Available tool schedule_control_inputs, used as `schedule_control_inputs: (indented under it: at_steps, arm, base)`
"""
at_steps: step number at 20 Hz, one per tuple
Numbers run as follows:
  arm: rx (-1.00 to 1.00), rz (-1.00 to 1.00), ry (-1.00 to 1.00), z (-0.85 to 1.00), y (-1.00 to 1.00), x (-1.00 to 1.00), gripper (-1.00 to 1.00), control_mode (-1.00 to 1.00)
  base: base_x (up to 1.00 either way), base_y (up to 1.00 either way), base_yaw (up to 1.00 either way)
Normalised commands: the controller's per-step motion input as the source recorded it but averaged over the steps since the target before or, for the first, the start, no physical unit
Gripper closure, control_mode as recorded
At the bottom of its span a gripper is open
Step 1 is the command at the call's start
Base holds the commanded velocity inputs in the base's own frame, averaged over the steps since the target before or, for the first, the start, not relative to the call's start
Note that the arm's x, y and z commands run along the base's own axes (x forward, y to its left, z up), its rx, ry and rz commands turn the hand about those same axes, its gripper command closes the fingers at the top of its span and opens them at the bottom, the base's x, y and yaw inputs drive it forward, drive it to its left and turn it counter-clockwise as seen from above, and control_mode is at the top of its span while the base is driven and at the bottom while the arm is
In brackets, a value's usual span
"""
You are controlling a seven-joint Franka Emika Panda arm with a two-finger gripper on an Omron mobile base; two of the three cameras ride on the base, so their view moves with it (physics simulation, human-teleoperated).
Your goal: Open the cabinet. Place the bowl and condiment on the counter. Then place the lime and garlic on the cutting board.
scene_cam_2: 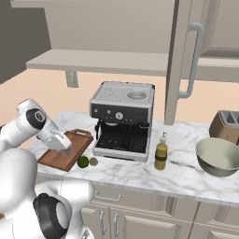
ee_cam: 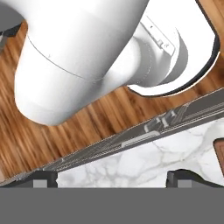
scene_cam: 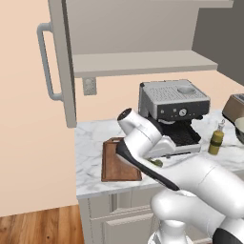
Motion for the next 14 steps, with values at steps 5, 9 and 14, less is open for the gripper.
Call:
schedule_control_inputs:
  at_steps: [5,9,14]
  arm:
    - [0.07,0.0,0.03,-0.15,0.0,0.25,-1.0,-1.0]
    - [0.06,0.01,0.0,-0.19,-0.01,0.18,-1.0,-1.0]
    - [0.06,0.0,0.0,-0.22,-0.01,0.19,-1.0,-1.0]
  base:
    - [0.0,0.0,0.0]
    - [0.0,0.0,0.0]
    - [0.0,0.0,0.0]
